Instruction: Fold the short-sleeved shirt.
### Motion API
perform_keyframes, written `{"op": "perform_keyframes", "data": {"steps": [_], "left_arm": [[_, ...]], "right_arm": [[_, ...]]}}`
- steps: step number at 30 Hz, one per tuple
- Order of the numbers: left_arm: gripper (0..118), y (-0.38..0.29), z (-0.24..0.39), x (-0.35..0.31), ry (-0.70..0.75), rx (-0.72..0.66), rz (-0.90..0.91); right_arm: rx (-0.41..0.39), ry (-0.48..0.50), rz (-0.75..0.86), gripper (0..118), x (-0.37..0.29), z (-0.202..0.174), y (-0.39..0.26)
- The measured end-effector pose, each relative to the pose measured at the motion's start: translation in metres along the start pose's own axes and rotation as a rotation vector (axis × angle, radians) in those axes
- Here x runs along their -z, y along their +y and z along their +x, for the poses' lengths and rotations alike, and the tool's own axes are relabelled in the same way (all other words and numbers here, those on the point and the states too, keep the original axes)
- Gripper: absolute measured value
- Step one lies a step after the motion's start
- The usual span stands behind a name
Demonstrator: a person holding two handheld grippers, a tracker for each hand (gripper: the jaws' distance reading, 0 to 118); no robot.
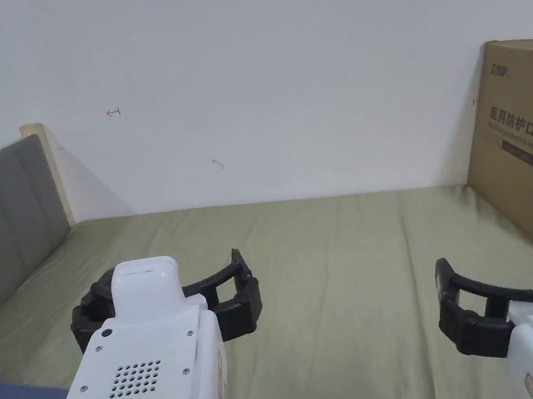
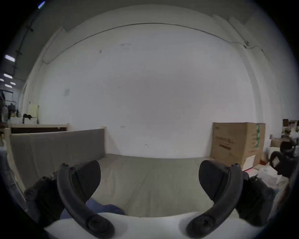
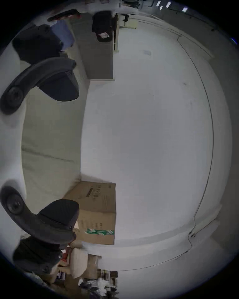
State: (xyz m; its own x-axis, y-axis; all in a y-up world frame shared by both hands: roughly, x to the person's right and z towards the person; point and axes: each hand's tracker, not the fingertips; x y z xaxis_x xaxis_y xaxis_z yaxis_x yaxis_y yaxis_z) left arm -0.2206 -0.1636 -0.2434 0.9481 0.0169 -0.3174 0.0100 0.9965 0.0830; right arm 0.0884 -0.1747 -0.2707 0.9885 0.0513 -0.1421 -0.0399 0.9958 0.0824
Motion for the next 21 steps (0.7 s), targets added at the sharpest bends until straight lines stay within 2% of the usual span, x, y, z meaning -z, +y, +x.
{"op": "perform_keyframes", "data": {"steps": [2, 9, 12, 14, 21], "left_arm": [[118, -0.003, 0.002, -0.005, -0.008, 0.026, 0.003], [118, -0.005, 0.009, -0.010, -0.036, 0.072, 0.010], [118, -0.006, 0.010, -0.011, -0.079, 0.031, 0.002], [118, -0.004, 0.009, -0.013, -0.074, 0.009, 0.002], [118, -0.004, 0.011, -0.014, -0.041, 0.047, 0.021]], "right_arm": [[0.039, 0.004, -0.023, 118, 0.001, 0.004, -0.003], [0.042, -0.016, -0.037, 118, 0.004, 0.006, -0.004], [0.057, -0.023, -0.032, 118, 0.002, 0.006, -0.002], [0.078, -0.003, -0.028, 118, 0.001, 0.005, -0.002], [0.074, -0.004, -0.036, 118, 0.001, 0.005, -0.004]]}}
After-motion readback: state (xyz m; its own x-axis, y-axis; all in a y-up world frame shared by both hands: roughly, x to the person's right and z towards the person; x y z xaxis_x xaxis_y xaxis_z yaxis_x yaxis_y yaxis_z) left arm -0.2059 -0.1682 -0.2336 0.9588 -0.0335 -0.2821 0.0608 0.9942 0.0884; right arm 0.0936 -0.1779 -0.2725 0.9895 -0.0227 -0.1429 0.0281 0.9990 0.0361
